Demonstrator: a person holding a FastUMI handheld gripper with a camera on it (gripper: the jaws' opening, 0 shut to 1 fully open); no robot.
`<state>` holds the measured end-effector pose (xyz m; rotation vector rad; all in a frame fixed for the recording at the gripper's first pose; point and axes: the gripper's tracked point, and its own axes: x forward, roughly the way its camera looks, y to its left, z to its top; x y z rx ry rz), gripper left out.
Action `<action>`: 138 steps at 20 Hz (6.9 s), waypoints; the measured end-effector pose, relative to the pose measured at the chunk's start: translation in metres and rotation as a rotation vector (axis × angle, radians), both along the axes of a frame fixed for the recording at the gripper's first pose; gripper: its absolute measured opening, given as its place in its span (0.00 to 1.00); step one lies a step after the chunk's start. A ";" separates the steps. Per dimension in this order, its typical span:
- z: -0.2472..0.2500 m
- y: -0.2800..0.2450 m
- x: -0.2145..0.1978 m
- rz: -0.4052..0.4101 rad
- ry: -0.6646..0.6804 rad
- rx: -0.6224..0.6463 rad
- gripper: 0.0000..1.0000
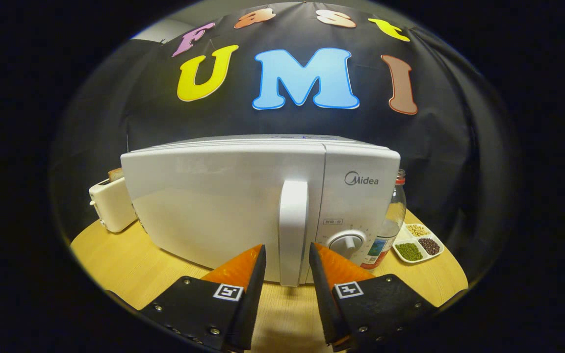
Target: Open the microwave, put the food inside, and close the microwave door.
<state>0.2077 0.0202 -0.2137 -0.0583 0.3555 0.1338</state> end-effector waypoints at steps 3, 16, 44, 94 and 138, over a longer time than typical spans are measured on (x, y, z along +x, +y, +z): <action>0.000 -0.005 0.012 -0.026 0.007 -0.013 0.45; 0.001 0.016 -0.068 0.102 -0.029 -0.065 0.04; 0.000 0.205 -0.257 0.285 0.065 -0.105 0.28; -0.122 0.029 -0.306 -0.099 0.442 0.003 0.99; -0.025 0.137 0.028 0.002 0.182 0.626 0.80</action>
